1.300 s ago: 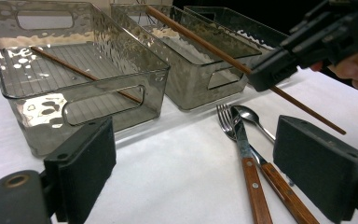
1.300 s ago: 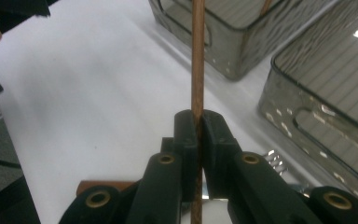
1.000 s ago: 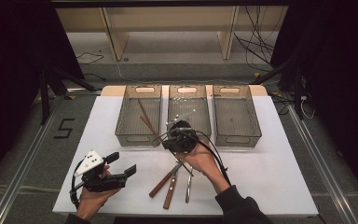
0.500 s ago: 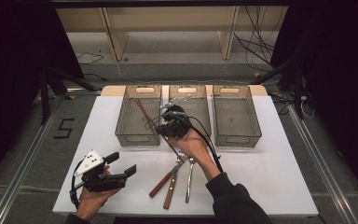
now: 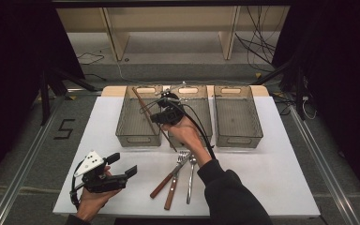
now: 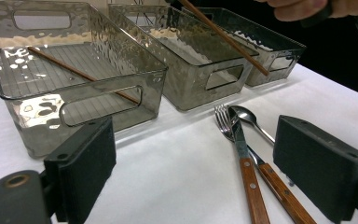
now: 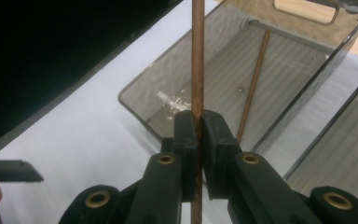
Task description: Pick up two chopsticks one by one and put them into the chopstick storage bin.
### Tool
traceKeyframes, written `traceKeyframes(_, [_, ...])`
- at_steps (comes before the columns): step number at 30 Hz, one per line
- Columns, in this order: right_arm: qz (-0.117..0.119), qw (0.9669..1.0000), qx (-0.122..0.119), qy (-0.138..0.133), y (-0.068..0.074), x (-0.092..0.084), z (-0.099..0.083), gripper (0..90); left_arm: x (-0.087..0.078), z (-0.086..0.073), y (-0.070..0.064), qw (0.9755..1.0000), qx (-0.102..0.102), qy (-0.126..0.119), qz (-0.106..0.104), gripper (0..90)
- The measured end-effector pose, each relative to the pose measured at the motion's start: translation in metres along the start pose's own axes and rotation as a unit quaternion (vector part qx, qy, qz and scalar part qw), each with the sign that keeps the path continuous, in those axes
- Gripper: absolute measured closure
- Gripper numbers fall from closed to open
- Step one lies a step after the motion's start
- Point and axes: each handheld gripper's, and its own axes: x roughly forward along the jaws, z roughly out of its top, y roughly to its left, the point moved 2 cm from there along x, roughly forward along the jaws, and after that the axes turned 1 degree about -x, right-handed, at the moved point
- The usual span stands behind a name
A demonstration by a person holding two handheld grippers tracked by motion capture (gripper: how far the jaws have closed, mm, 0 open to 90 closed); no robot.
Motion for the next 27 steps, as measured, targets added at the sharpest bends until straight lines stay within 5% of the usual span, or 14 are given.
traceKeyframes(27, [-0.03,0.9993,0.017,-0.016,-0.003,0.042,0.045,85.3,0.0,0.001,0.0,1.0,0.0,-0.002,-0.006,12.7])
